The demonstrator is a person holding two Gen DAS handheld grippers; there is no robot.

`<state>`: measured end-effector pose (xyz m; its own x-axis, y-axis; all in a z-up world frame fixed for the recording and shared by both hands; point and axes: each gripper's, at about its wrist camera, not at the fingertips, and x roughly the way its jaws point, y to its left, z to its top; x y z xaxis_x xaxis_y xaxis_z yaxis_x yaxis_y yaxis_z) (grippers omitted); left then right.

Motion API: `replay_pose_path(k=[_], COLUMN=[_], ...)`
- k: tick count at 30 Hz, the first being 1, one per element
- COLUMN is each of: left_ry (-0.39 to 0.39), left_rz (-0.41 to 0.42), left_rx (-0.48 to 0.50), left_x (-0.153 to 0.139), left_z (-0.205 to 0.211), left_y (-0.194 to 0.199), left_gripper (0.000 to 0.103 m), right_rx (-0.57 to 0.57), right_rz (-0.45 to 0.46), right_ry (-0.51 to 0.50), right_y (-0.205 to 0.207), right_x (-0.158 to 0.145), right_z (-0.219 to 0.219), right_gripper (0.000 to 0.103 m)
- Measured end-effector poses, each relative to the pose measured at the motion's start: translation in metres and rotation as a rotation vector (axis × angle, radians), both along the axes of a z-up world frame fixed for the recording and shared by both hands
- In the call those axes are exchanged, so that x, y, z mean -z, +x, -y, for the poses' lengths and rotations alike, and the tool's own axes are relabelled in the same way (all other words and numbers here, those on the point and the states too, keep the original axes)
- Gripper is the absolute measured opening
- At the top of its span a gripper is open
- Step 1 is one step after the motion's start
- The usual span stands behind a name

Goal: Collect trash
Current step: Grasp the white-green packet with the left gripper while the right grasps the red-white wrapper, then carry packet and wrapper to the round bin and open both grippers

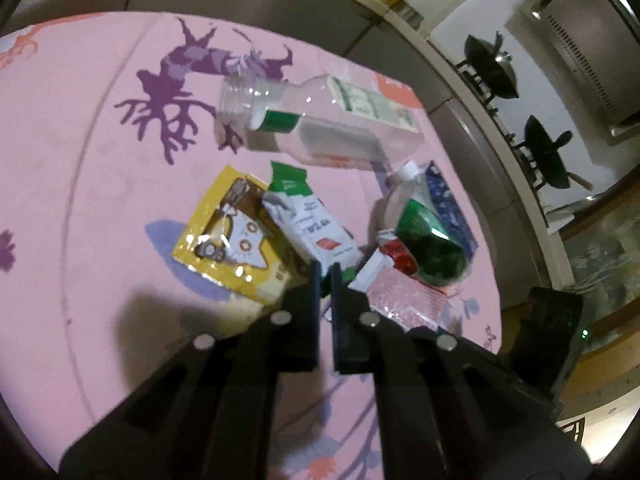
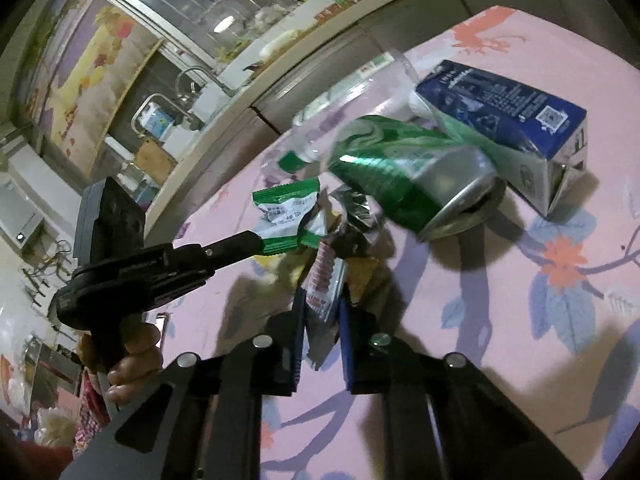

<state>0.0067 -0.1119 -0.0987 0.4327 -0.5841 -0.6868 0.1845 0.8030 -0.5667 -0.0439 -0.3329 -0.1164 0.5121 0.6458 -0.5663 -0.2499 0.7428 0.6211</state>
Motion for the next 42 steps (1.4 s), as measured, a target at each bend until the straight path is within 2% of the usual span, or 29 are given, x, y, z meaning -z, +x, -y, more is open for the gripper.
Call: replay_pose_path(k=[4,9,11,15,22,30,42], left_ry=[0.002,0.053,0.092,0.233,0.344,0.401,0.409], left_rz=[0.038,0.1,0.123,0.175,0.164,0.16,0.236], left_rx=[0.004,0.003,0.0,-0.014,-0.006,-0.012,0.05], left_x=[-0.014,-0.032,-0.037,-0.041,-0.027,-0.026,-0.062], left_z=[-0.01,-0.015,-0.014,-0.001,0.017,0.028,0.067], left_y=[-0.026,-0.064,-0.077,-0.1,-0.112,-0.115,-0.104], left_gripper=[0.003,0.003,0.003,0.003,0.003,0.003,0.003], right_rx=[-0.039,-0.072,-0.074,-0.067,-0.052,-0.016,0.082], right_rz=[0.012,0.037,0.046,0.056,0.011,0.004,0.066], right_ry=[0.041,0.066,0.075,0.072,0.072,0.12,0.184], right_y=[-0.019,-0.035,-0.041,-0.048,-0.059,-0.065,-0.063], right_x=[-0.008,-0.021,-0.026,-0.028,-0.011,-0.01,-0.028], right_z=[0.0,-0.004,-0.003,0.001,0.013,0.034,0.084], right_gripper=[0.013,0.013,0.013,0.013,0.012,0.013,0.013])
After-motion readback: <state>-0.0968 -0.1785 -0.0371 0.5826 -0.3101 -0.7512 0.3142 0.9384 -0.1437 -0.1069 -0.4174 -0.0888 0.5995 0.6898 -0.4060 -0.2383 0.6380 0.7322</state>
